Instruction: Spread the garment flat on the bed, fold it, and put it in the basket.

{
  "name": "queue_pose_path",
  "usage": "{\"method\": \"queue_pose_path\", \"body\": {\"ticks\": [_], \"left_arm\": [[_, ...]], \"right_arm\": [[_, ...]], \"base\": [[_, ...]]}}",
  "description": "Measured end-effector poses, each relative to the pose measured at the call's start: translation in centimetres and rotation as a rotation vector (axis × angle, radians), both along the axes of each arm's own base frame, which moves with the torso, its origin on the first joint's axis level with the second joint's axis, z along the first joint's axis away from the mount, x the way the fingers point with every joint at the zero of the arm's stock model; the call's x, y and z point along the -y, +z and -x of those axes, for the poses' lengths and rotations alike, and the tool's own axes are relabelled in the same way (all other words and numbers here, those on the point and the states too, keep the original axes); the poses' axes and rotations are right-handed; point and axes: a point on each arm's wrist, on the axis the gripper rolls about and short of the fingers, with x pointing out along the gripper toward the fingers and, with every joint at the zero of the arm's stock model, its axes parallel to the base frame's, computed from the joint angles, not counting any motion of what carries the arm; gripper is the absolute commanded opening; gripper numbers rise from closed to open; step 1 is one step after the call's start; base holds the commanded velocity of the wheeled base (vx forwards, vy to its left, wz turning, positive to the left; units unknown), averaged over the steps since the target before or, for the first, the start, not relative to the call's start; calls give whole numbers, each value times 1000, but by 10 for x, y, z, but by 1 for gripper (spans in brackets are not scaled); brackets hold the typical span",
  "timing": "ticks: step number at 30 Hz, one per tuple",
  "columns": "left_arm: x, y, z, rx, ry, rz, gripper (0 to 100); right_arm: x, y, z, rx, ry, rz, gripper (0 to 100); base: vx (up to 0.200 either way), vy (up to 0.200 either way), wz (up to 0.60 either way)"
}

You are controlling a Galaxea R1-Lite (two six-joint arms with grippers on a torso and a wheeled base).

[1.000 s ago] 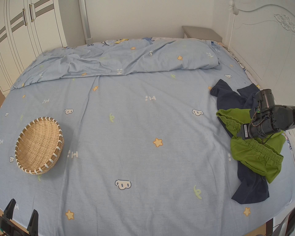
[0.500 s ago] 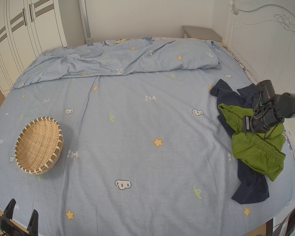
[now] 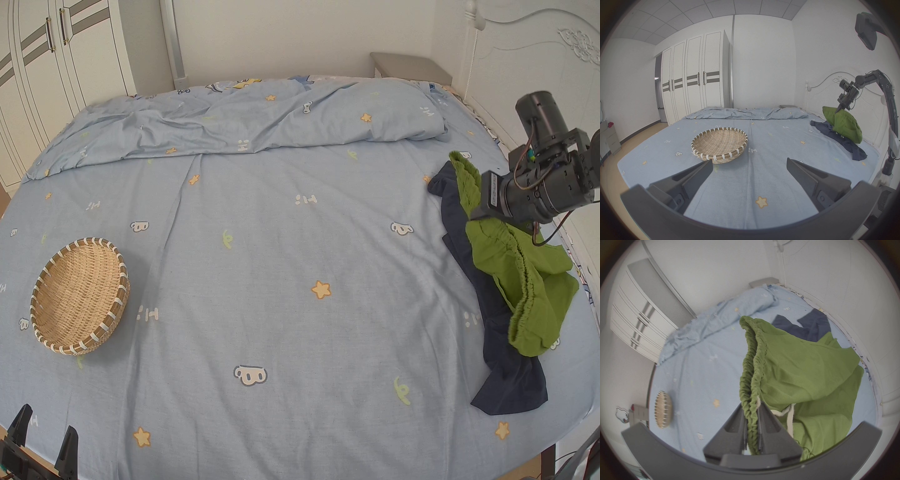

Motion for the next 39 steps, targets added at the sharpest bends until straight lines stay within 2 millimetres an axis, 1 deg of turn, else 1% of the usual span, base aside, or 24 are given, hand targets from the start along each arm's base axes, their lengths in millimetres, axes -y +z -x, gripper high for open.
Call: {"method": "queue_pose_path", "body": {"ticks": [2, 4, 9, 15, 20, 22, 24, 26, 29, 32, 33, 36, 39], "left_arm": [[0, 0, 0, 0, 0, 0, 100], [0, 0, 0, 0, 0, 0, 100], [0, 0, 0, 0, 0, 0, 100], [0, 0, 0, 0, 0, 0, 100], [0, 0, 0, 0, 0, 0, 100], [0, 0, 0, 0, 0, 0, 100], [0, 0, 0, 0, 0, 0, 100], [0, 0, 0, 0, 0, 0, 100], [0, 0, 0, 0, 0, 0, 100], [0, 0, 0, 0, 0, 0, 100], [0, 0, 0, 0, 0, 0, 100], [0, 0, 0, 0, 0, 0, 100], [0, 0, 0, 0, 0, 0, 100]], "right_arm": [[-10, 11, 8, 30, 19, -37, 0], [-22, 18, 15, 47, 51, -64, 0], [-57, 29, 34, 74, 145, -136, 0], [-111, 33, 52, 95, 280, -223, 0], [-166, 33, 66, 99, 400, -272, 0], [-186, 29, 70, 95, 430, -281, 0], [-204, 21, 71, 86, 447, -275, 0], [-222, 7, 71, 66, 453, -252, 0], [-243, -16, 68, 39, 447, -207, 0], [-258, -38, 63, 12, 439, -168, 0], [-261, -43, 61, 4, 438, -159, 100], [-267, -59, 54, -19, 434, -132, 100], [-270, -73, 46, -42, 436, -98, 100]], "base": [[0, 0, 0], [0, 0, 0], [0, 0, 0], [0, 0, 0], [0, 0, 0], [0, 0, 0], [0, 0, 0], [0, 0, 0], [0, 0, 0], [0, 0, 0], [0, 0, 0], [0, 0, 0], [0, 0, 0]]}}
